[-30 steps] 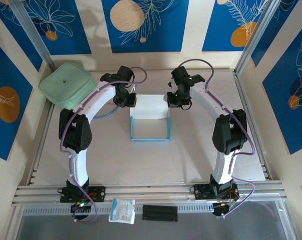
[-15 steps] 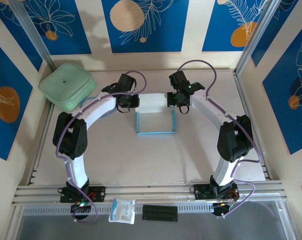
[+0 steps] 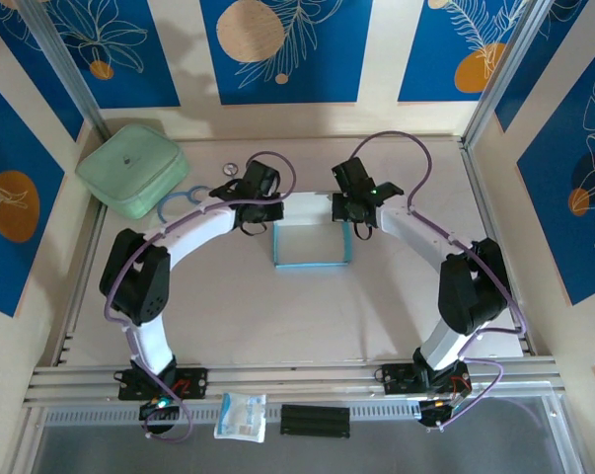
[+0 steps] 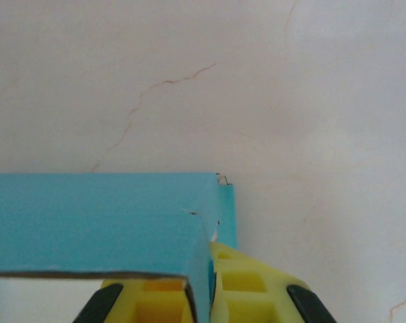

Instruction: Fold the paper box

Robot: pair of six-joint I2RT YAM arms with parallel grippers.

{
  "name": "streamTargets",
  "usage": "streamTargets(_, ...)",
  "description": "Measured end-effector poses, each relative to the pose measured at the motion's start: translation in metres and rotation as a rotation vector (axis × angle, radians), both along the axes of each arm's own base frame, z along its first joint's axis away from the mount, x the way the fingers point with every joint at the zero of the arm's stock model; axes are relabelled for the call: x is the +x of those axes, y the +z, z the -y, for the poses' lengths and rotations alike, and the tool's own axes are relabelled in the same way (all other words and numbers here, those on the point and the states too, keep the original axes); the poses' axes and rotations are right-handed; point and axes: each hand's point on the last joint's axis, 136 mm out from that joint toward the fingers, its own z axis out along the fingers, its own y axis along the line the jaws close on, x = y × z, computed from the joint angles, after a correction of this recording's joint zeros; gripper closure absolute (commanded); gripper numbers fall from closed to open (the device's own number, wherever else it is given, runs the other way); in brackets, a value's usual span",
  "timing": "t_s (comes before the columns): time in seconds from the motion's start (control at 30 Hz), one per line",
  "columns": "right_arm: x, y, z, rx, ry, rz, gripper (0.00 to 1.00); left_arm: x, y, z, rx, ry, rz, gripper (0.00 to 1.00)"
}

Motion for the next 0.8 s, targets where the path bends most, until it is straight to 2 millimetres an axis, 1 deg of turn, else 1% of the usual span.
streamTargets(0.17,-0.010,-0.010,0.002,-0.012,-0.020,0.021,0.94,-0.010,-0.003,0.003,-0.006,0.024,0.020,0.80)
streamTargets(0.5,-0.035,-0.018,0.006,-0.013,-0.053,0.087,0.94,-0.037,-0.014,0.009,-0.011,0.061,0.054,0.80)
streamTargets(0.6,-0.043,-0.026,0.006,-0.024,-0.058,0.094,0.94,-0.043,-0.024,0.009,-0.015,0.072,0.039,0.79)
streamTargets(0.8,-0.060,-0.043,0.002,-0.038,-0.047,0.081,0.94,-0.070,-0.058,0.007,-0.006,0.073,-0.040,0.78)
